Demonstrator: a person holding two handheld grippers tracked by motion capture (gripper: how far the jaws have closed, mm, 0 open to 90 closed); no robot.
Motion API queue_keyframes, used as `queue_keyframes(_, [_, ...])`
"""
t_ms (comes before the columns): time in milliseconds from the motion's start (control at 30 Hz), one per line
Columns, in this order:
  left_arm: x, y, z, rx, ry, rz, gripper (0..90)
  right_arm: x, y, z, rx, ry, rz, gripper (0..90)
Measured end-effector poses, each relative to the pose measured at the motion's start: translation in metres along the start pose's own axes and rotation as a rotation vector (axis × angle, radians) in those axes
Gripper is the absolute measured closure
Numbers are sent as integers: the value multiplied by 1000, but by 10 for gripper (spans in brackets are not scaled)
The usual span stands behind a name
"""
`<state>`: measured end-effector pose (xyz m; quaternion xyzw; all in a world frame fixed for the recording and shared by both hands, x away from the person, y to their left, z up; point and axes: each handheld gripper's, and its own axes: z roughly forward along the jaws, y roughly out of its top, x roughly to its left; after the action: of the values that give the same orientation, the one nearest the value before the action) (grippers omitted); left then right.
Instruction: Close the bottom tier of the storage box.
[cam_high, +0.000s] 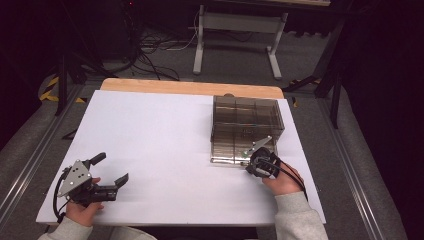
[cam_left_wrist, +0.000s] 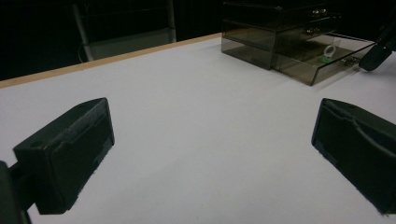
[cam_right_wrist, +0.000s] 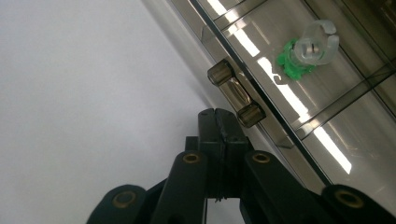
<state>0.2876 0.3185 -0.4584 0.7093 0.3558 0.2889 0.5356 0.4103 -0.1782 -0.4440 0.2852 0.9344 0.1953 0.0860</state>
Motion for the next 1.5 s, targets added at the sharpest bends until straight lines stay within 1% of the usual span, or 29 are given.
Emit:
queue_keyframes(200, [0, 0, 0, -3, 1, 0, 3, 1, 1, 3, 2, -12, 5, 900])
queue_keyframes(533, [0, 0, 0, -3, 1, -1, 3, 0, 2, 3, -2, -14, 9, 900])
queue_keyframes(700, [0, 0, 0, -2, 1, 0, 3, 1, 3, 4, -8, -28, 16, 900])
queue_keyframes(800, [0, 0, 0, -1, 2, 1, 3, 1, 4, 5, -19, -52, 23, 900])
queue_keyframes(900, [0, 0, 0, -2, 1, 2, 3, -1, 5, 6, -29, -63, 30, 900])
queue_keyframes(1100, [0, 0, 0, -1, 2, 2, 3, -5, 5, 8, -49, -111, 52, 900])
queue_keyframes(1500, [0, 0, 1, -2, 2, 3, 3, -10, 9, 12, -83, -157, 90, 900])
